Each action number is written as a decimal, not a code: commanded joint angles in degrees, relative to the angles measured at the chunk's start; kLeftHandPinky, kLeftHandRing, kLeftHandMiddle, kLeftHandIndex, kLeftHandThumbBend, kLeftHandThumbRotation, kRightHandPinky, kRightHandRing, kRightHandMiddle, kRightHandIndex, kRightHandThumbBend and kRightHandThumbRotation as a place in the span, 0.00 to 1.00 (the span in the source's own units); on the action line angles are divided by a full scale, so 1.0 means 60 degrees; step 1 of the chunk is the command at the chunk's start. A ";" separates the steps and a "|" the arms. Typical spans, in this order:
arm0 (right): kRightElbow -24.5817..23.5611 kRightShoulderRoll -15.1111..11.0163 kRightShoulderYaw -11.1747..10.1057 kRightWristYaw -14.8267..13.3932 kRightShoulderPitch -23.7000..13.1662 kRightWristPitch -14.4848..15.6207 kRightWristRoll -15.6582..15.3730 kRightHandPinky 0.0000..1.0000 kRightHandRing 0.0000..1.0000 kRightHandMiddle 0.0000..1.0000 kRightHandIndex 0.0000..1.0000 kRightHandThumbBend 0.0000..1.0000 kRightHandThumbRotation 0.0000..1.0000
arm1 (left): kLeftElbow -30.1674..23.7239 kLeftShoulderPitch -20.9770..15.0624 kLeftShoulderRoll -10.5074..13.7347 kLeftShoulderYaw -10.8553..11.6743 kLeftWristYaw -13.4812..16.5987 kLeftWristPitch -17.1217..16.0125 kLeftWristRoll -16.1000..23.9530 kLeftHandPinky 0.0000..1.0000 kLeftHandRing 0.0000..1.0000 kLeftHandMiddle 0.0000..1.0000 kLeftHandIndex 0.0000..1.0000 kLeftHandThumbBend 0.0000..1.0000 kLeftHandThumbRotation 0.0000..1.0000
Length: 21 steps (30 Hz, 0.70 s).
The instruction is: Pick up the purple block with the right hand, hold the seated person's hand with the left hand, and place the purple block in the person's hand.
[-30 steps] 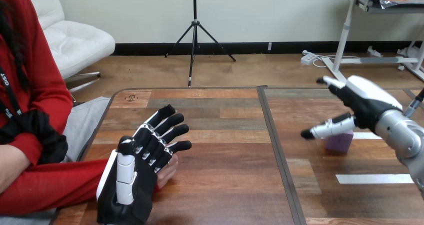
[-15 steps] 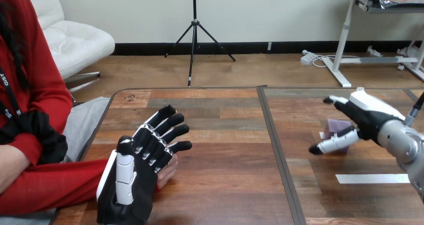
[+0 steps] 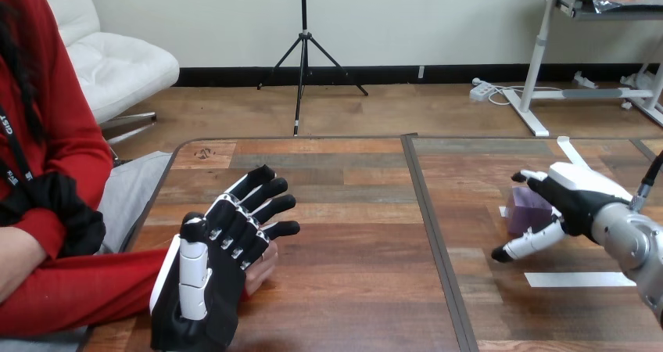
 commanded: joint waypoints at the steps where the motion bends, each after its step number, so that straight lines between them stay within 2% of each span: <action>1: 0.0180 0.0130 0.0152 -0.0405 -0.0927 0.0121 -0.0070 0.89 0.99 1.00 0.98 1.00 0.37 | -0.0198 -0.0408 0.0034 -0.0028 -0.0146 -0.0053 -0.0112 0.68 0.79 0.80 0.78 0.77 0.92; 10: 0.0464 0.0191 0.0450 -0.0602 -0.0953 0.0288 -0.0209 0.89 0.99 1.00 0.98 1.00 0.36 | -0.0207 -0.0362 0.0047 0.0005 -0.0170 -0.0061 -0.0131 0.67 0.78 0.78 0.76 0.77 0.92; 21: 0.0774 0.0300 0.0549 -0.0801 -0.1011 0.0431 -0.0176 0.87 0.97 0.99 0.97 1.00 0.34 | -0.0135 -0.0344 0.0056 0.0059 -0.0209 -0.0174 -0.0116 0.66 0.77 0.78 0.74 0.77 0.93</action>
